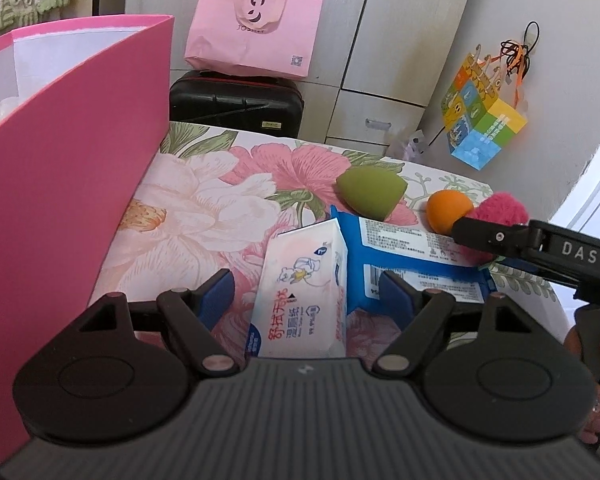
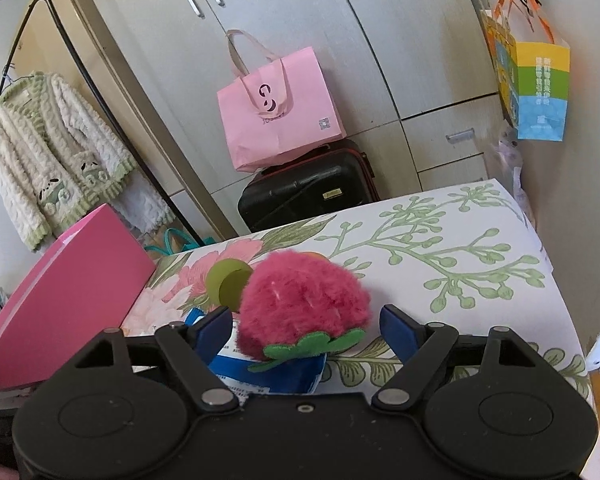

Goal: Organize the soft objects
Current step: 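Grasp the white wet-wipe pack with left gripper while right grasps strawberry plush, then carry the wipe pack and strawberry plush in both grippers over the shoebox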

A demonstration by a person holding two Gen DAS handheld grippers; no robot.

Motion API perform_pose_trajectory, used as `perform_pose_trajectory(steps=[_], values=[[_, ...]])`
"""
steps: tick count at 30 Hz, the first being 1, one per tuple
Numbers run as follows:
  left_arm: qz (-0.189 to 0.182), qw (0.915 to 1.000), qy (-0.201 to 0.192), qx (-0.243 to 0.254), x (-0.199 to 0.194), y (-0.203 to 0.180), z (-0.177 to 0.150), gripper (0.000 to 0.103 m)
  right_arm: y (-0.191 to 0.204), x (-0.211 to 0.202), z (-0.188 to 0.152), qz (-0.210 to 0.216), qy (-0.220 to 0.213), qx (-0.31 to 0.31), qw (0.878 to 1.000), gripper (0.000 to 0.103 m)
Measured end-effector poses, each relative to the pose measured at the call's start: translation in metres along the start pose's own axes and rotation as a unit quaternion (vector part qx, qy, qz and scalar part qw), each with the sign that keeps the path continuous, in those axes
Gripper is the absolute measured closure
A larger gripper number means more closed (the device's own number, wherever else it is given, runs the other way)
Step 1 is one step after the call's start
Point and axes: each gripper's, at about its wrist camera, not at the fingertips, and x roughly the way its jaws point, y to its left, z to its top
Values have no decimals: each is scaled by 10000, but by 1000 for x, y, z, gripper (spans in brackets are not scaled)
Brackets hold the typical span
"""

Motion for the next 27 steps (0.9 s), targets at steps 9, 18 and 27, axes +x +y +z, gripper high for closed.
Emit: perform_pose_trajectory(steps=[9,18,27], values=[[-22,9995,-176,-260,-7,5,-6,60,9,-9,-11,16,-13,-298,9996,59],[30,9992,-352,-210,-14,4,-14,62,20,-23,-18,-279,-249,-799,9961,60],[-66,9988,-480,-116,-35,-1,-26,62,35,-44,-31,-497,-279,-1300,9899,61]])
